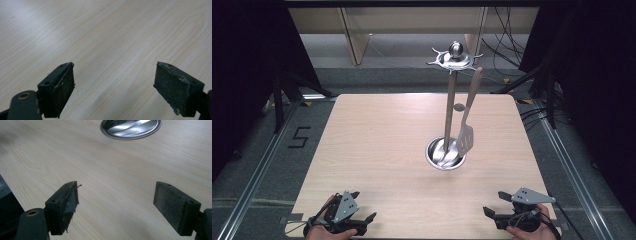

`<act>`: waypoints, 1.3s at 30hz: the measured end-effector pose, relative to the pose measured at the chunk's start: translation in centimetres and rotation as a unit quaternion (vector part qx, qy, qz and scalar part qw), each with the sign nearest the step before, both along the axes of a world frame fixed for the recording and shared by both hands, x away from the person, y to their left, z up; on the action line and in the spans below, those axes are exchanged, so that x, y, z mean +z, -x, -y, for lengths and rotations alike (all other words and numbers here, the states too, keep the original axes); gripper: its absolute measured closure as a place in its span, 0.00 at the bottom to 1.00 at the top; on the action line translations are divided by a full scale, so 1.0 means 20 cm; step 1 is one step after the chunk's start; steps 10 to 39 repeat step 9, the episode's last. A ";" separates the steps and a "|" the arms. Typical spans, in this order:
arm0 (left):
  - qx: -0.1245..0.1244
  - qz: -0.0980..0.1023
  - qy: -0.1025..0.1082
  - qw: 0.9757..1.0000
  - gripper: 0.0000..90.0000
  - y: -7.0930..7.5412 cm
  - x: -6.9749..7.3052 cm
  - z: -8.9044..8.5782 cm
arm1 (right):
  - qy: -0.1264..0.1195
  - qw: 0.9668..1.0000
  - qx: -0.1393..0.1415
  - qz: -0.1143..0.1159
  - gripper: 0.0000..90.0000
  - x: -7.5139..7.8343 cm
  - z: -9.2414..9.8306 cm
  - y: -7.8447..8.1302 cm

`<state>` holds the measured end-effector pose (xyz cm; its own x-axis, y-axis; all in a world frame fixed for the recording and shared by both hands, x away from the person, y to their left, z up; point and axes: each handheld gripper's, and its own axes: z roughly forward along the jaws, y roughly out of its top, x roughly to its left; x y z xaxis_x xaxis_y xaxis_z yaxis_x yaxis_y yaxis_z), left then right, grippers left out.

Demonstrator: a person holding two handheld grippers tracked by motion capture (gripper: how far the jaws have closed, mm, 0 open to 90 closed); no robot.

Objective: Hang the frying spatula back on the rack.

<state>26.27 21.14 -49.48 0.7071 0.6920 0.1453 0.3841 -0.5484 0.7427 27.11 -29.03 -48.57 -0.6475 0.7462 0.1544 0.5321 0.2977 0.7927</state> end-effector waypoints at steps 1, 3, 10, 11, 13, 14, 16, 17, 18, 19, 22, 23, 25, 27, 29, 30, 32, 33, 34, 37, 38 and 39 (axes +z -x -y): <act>0.002 -0.001 0.006 1.000 0.18 0.00 0.00 0.00 | 0.001 1.000 0.001 0.002 0.23 0.00 0.00 0.00; 0.007 0.008 0.005 1.000 0.18 0.00 -0.01 0.01 | -0.004 1.000 -0.015 -0.014 0.23 0.00 -0.01 0.02; 0.008 0.008 0.005 1.000 0.18 0.00 -0.01 0.01 | -0.002 1.000 -0.009 -0.001 0.24 0.00 0.01 0.01; 0.008 0.008 0.005 1.000 0.18 0.00 -0.01 0.01 | -0.002 1.000 -0.009 -0.001 0.24 0.00 0.01 0.01; 0.008 0.008 0.005 1.000 0.18 0.00 -0.01 0.01 | -0.002 1.000 -0.009 -0.001 0.24 0.00 0.01 0.01; 0.008 0.008 0.005 1.000 0.18 0.00 -0.01 0.01 | -0.002 1.000 -0.009 -0.001 0.24 0.00 0.01 0.01; 0.008 0.008 0.005 1.000 0.18 0.00 -0.01 0.01 | -0.002 1.000 -0.009 -0.001 0.24 0.00 0.01 0.01; 0.008 0.008 0.005 1.000 0.18 0.00 -0.01 0.01 | -0.002 1.000 -0.009 -0.001 0.24 0.00 0.01 0.01; 0.008 0.008 0.005 1.000 0.18 0.00 -0.01 0.01 | -0.002 1.000 -0.009 -0.001 0.24 0.00 0.01 0.01; 0.008 0.008 0.005 1.000 0.18 0.00 -0.01 0.01 | -0.002 1.000 -0.009 -0.001 0.24 0.00 0.01 0.01; 0.008 0.008 0.005 1.000 0.18 0.00 -0.01 0.01 | -0.002 1.000 -0.009 -0.001 0.24 0.00 0.01 0.01; 0.008 0.008 0.005 1.000 0.18 0.00 -0.01 0.01 | -0.002 1.000 -0.009 -0.001 0.24 0.00 0.01 0.01; 0.008 0.008 0.005 1.000 0.18 0.00 -0.01 0.01 | -0.002 1.000 -0.009 -0.001 0.24 0.00 0.01 0.01; 0.008 0.008 0.005 1.000 0.18 0.00 -0.01 0.01 | -0.002 1.000 -0.009 -0.001 0.24 0.00 0.01 0.01; 0.008 0.008 0.005 1.000 0.18 0.00 -0.01 0.01 | -0.002 1.000 -0.009 -0.001 0.24 0.00 0.01 0.01; 0.008 0.008 0.005 1.000 0.18 0.00 -0.01 0.01 | -0.002 1.000 -0.009 -0.001 0.24 0.00 0.01 0.01; 0.008 0.008 0.005 1.000 0.18 0.00 -0.01 0.01 | -0.002 1.000 -0.009 -0.001 0.24 0.00 0.01 0.01; 0.008 0.008 0.005 1.000 0.18 0.00 -0.01 0.01 | -0.002 1.000 -0.009 -0.001 0.24 0.00 0.01 0.01; 0.008 0.008 0.005 1.000 0.18 0.00 -0.01 0.01 | -0.002 1.000 -0.009 -0.001 0.24 0.00 0.01 0.01; 0.008 0.008 0.005 1.000 0.18 0.00 -0.01 0.01 | -0.002 1.000 -0.009 -0.001 0.24 0.00 0.01 0.01; 0.008 0.008 0.005 1.000 0.18 0.00 -0.01 0.01 | -0.002 1.000 -0.009 -0.001 0.24 0.00 0.01 0.01; 0.008 0.008 0.005 1.000 0.18 0.00 -0.01 0.01 | -0.002 1.000 -0.009 -0.001 0.24 0.00 0.01 0.01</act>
